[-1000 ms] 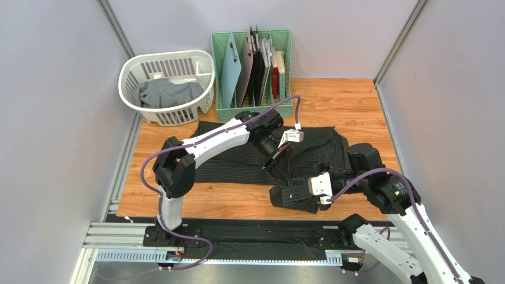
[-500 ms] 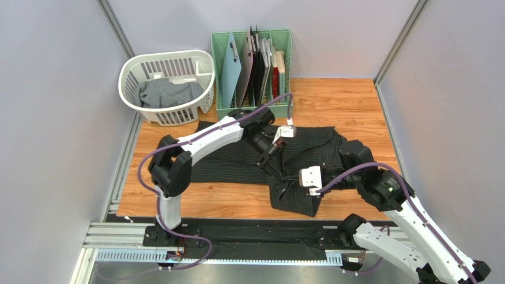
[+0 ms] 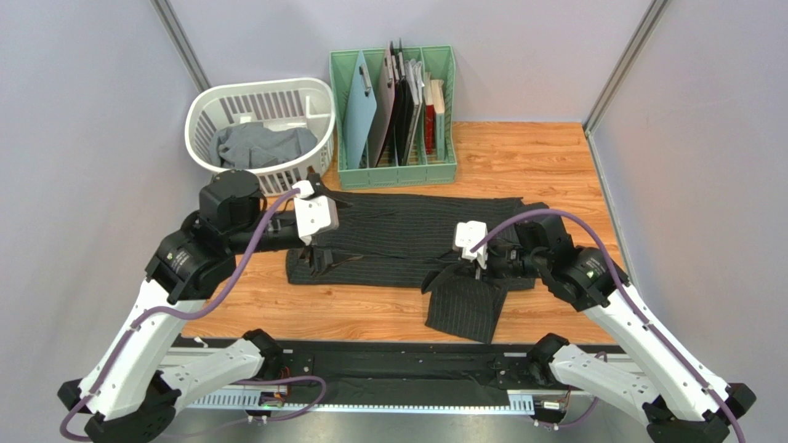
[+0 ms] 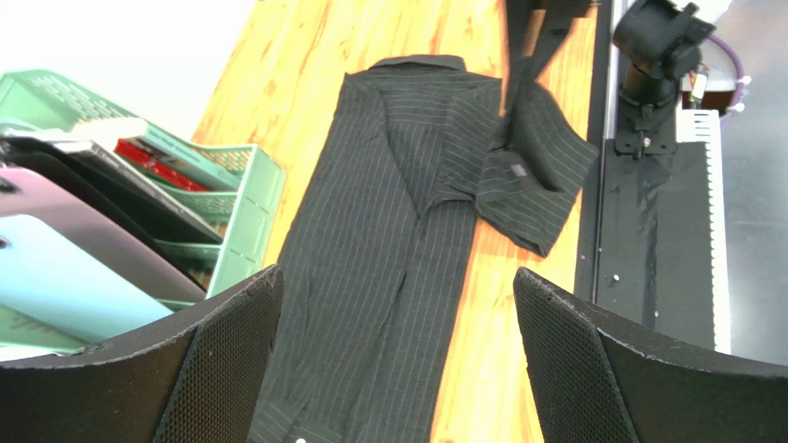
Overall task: Fold and stack the long sleeve shirts
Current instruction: Fold the shirt
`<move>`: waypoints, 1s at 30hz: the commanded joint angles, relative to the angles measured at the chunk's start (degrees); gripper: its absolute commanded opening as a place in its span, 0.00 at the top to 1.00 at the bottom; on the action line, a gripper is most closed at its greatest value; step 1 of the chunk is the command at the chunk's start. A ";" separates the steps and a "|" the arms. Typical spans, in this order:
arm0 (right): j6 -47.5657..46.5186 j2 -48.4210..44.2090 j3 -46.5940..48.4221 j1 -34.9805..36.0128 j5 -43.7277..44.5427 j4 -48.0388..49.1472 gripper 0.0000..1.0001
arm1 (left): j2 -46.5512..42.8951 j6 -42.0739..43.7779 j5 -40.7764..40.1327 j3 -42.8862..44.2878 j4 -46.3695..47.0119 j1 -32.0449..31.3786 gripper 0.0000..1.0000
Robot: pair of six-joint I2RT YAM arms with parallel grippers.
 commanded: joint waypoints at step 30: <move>1.64 5.69 11.77 9.38 1.22 4.37 1.00 | 18.89 -9.05 -15.02 1.12 12.37 -22.42 0.45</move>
